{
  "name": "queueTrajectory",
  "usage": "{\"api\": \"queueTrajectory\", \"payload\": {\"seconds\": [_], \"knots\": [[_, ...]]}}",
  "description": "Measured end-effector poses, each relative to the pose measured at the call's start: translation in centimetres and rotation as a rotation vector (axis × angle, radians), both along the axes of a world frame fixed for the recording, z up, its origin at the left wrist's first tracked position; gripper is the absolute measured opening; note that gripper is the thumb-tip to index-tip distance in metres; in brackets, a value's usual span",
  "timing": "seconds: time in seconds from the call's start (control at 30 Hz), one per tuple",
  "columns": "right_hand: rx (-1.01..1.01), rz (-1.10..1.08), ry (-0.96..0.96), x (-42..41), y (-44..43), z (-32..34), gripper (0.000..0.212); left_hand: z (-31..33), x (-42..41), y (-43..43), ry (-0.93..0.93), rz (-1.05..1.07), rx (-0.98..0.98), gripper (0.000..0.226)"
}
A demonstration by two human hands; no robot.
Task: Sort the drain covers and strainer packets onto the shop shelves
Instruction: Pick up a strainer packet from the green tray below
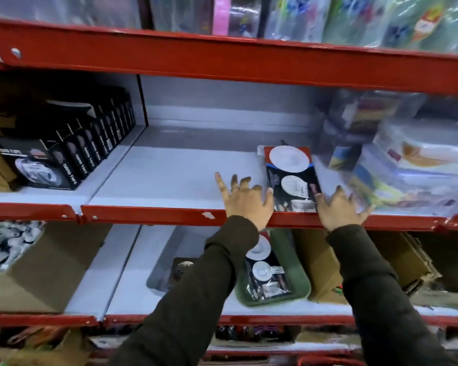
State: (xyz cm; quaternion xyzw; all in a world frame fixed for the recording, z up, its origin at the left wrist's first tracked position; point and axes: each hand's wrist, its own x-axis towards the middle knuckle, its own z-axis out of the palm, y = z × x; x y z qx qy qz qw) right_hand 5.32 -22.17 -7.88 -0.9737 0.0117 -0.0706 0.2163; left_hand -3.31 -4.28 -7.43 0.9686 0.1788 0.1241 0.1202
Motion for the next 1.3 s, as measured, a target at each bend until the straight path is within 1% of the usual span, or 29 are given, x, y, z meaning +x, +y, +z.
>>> {"api": "queueTrajectory", "payload": {"seconds": [0.03,0.07,0.13,0.17,0.2,0.23,0.3,0.33,0.37,0.4,0.43,0.5,0.53,0.6,0.67,0.73,0.77,0.87,0.93,1.0,1.07,1.13,1.17,1.2,1.23,1.27,1.3], "knots": [[-0.022,0.031,0.063,0.3,-0.5,0.0,0.061,0.0,0.8,-1.5,0.047,-0.004,-0.024,0.059],[-0.011,0.069,0.082,0.5,-0.7,-0.1,0.059,0.0,1.4,-2.4,0.079,0.002,-0.053,0.055],[0.070,0.131,-0.013,1.1,-1.2,0.1,0.053,0.2,2.0,-3.5,0.060,0.047,-0.118,0.045],[0.153,0.171,-0.077,1.2,-1.6,0.4,0.051,0.4,2.0,-3.6,0.020,0.075,-0.180,0.042],[0.289,0.223,-0.106,1.4,-2.1,0.7,0.050,0.6,1.7,-3.6,-0.036,0.099,-0.262,0.037],[0.486,0.269,-0.081,1.4,-2.7,1.1,0.052,0.9,1.3,-3.4,-0.103,0.110,-0.353,0.033],[0.925,0.320,0.088,1.3,-4.0,1.6,0.059,1.1,-0.2,-2.7,-0.203,0.072,-0.604,0.027],[1.077,0.352,0.201,1.2,-4.9,1.6,0.060,1.0,-1.1,-2.1,-0.232,0.008,-0.782,0.029],[1.139,0.417,0.330,1.0,-6.0,0.9,0.058,0.6,-2.4,-1.8,-0.228,-0.072,-0.957,0.033],[1.127,0.523,0.451,0.7,-7.2,0.1,0.053,0.0,-3.8,-1.3,-0.190,-0.150,-1.095,0.036],[1.089,0.644,0.559,0.3,-8.3,-1.0,0.047,-0.9,-5.2,-0.9,-0.117,-0.219,-1.184,0.038],[1.027,0.812,0.749,-0.7,-10.3,-4.2,0.039,-3.2,-7.6,-0.7,0.100,-0.296,-1.275,0.042],[1.005,0.836,0.845,-1.3,-11.1,-6.2,0.036,-4.7,-8.7,-0.8,0.222,-0.303,-1.302,0.043],[0.919,0.845,1.019,-2.8,-12.1,-9.9,0.032,-7.8,-10.5,-1.1,0.481,-0.290,-1.335,0.039],[0.784,0.820,1.165,-4.6,-12.6,-13.5,0.030,-11.1,-11.7,-2.3,0.705,-0.225,-1.307,0.031],[0.713,0.721,1.264,-6.1,-12.7,-16.8,0.028,-13.9,-12.4,-3.4,0.830,-0.147,-1.217,0.017],[0.683,0.674,1.278,-6.6,-12.5,-17.9,0.025,-15.1,-12.5,-3.6,0.864,-0.110,-1.196,0.014],[0.606,0.592,1.260,-6.9,-11.5,-19.4,0.027,-17.1,-12.2,-3.5,0.885,0.046,-1.276,0.016],[0.638,0.509,1.198,-6.4,-10.4,-19.5,0.032,-17.6,-11.4,-3.3,0.819,0.111,-1.236,0.015],[0.665,0.402,1.051,-5.9,-9.2,-19.1,0.040,-17.8,-10.6,-3.6,0.686,0.212,-1.216,0.019],[0.653,0.361,0.906,-5.4,-8.0,-18.5,0.050,-17.9,-9.7,-4.1,0.484,0.319,-1.221,0.032],[0.581,0.344,0.840,-5.2,-7.4,-17.6,0.056,-18.0,-9.1,-4.5,0.317,0.403,-1.189,0.042],[0.495,0.364,0.772,-5.2,-7.4,-16.7,0.054,-17.8,-9.1,-4.7,0.287,0.430,-1.149,0.043],[0.371,0.411,0.644,-5.2,-7.7,-15.6,0.048,-17.2,-9.1,-4.7,0.299,0.421,-1.078,0.042],[0.273,0.460,0.478,-5.2,-8.0,-14.4,0.038,-16.4,-9.1,-4.7,0.341,0.373,-0.983,0.041],[0.245,0.479,0.289,-5.3,-8.2,-12.9,0.026,-15.2,-9.2,-4.7,0.356,0.313,-0.883,0.040],[0.282,0.474,0.094,-5.2,-8.4,-11.3,0.019,-13.6,-9.1,-4.8,0.308,0.261,-0.800,0.040]]}}
